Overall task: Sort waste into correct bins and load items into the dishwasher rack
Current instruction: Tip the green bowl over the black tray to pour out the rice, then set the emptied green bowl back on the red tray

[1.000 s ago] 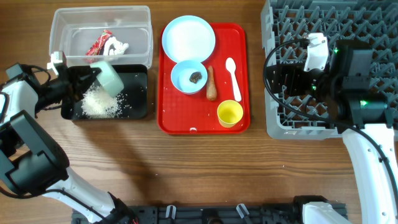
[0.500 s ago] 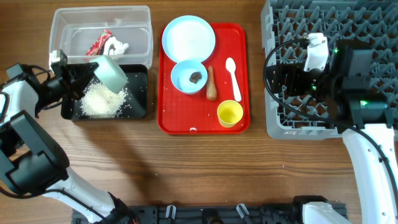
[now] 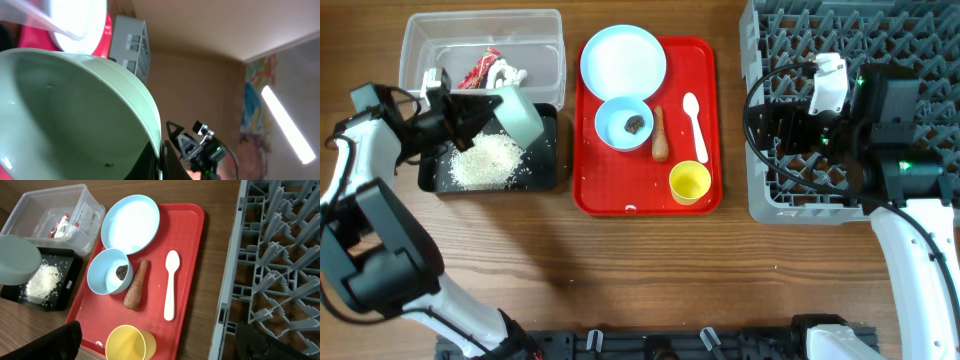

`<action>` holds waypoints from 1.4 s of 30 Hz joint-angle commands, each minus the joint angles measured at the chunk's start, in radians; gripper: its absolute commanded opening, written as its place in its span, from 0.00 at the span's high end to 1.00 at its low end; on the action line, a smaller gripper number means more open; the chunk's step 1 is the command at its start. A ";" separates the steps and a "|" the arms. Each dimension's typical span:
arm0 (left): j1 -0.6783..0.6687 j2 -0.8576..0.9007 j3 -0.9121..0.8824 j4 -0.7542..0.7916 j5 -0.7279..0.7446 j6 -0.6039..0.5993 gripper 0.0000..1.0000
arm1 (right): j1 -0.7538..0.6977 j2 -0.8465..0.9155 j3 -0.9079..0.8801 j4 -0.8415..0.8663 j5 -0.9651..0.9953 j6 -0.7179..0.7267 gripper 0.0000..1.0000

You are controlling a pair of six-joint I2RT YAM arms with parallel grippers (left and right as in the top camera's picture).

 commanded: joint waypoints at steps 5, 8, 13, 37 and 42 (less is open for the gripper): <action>-0.039 -0.200 0.018 -0.030 -0.169 0.028 0.96 | 0.002 0.012 0.019 0.007 0.011 0.005 0.00; -0.129 -0.300 0.018 -0.079 -0.362 0.076 0.96 | 0.002 0.012 0.019 0.007 0.011 0.005 0.00; -0.498 -0.425 0.018 -0.189 -0.948 0.110 0.96 | 0.002 0.012 0.019 0.009 0.011 0.005 0.00; 0.057 -0.304 0.017 -0.127 -0.036 0.313 0.96 | 0.002 0.012 0.019 0.000 0.011 0.007 0.00; 0.184 -0.170 0.015 -0.266 0.087 0.346 0.96 | 0.002 0.012 0.019 0.003 0.011 0.006 0.00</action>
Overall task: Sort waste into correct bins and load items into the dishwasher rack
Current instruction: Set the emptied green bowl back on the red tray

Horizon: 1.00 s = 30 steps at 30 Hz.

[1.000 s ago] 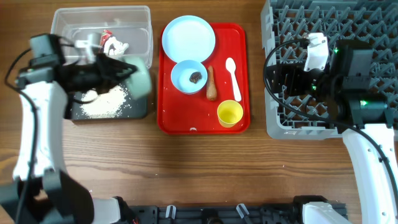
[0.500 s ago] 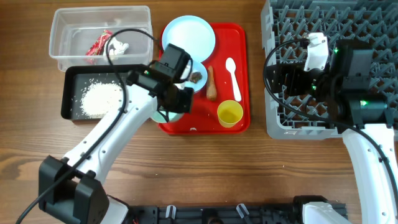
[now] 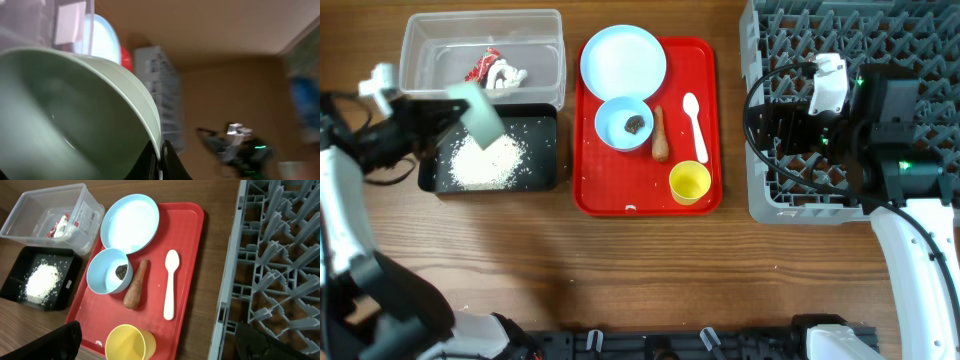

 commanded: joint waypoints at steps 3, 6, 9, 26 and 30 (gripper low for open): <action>0.036 0.126 0.000 -0.113 0.219 0.075 0.96 | 0.003 0.011 0.019 0.006 0.009 0.005 0.00; 0.037 0.133 0.001 -0.134 0.219 0.074 0.96 | 0.003 0.011 0.019 0.010 0.009 0.005 0.00; 0.036 0.133 0.001 -0.135 0.219 0.050 0.96 | 0.003 0.011 0.019 0.015 0.009 0.005 0.00; -0.645 -0.032 0.001 -0.070 -0.640 0.097 0.96 | 0.003 0.011 0.019 0.032 0.009 0.007 0.00; -0.843 -0.026 0.001 -0.020 -0.874 -0.007 0.96 | 0.003 0.011 0.019 0.032 0.009 0.007 0.00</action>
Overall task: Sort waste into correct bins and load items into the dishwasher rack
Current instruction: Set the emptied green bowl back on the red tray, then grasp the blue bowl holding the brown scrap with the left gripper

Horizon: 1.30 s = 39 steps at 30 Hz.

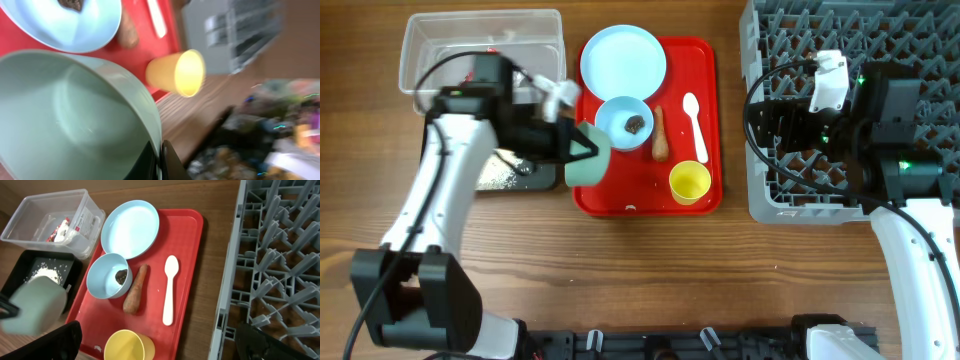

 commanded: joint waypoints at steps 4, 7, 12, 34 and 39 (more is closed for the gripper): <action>-0.266 -0.009 0.003 0.075 -0.487 -0.243 0.96 | 0.002 0.011 0.019 0.005 0.007 0.007 0.00; -0.328 0.002 0.003 0.079 -0.605 -0.335 0.96 | 0.002 0.011 0.019 0.005 0.007 0.006 0.00; -0.403 0.046 0.002 0.100 -0.629 -0.370 0.96 | 0.002 0.011 0.019 0.005 0.007 0.006 0.00; -0.486 0.182 0.071 0.190 -0.706 -0.369 0.40 | 0.002 0.011 0.020 0.006 0.007 0.004 0.00; -0.486 0.182 0.140 0.314 -0.805 -0.209 0.28 | 0.002 0.011 0.020 0.006 0.007 0.004 0.00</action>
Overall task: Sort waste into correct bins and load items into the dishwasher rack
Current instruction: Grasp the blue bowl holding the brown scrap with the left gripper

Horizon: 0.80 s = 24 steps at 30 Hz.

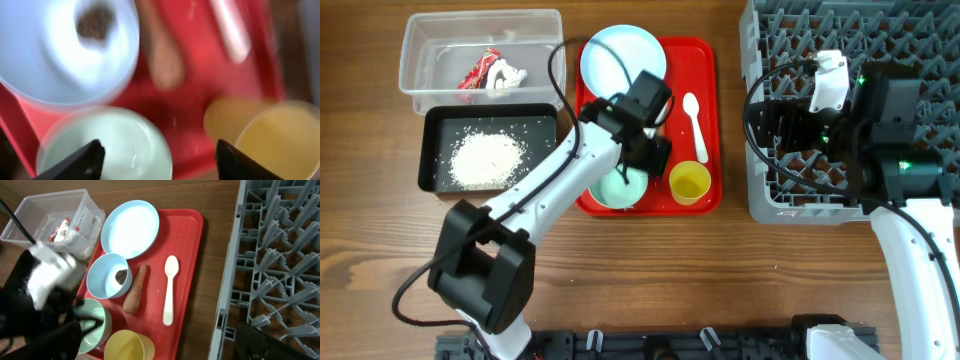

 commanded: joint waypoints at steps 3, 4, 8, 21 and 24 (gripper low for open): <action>-0.002 0.033 0.035 0.159 -0.077 0.239 0.31 | 0.002 0.011 0.020 0.005 0.007 0.005 0.00; -0.001 0.053 0.035 0.180 -0.079 0.276 0.32 | 0.002 0.011 0.019 0.005 0.007 0.005 0.00; 0.011 0.116 0.035 0.203 -0.122 0.319 0.36 | 0.002 0.011 0.020 0.005 0.008 0.005 0.00; 0.018 0.209 0.034 0.229 -0.122 0.319 0.52 | 0.002 0.011 0.019 0.005 0.019 0.004 0.00; 0.022 0.216 0.034 0.229 -0.122 0.319 0.54 | 0.002 0.011 0.019 0.005 0.019 0.004 0.00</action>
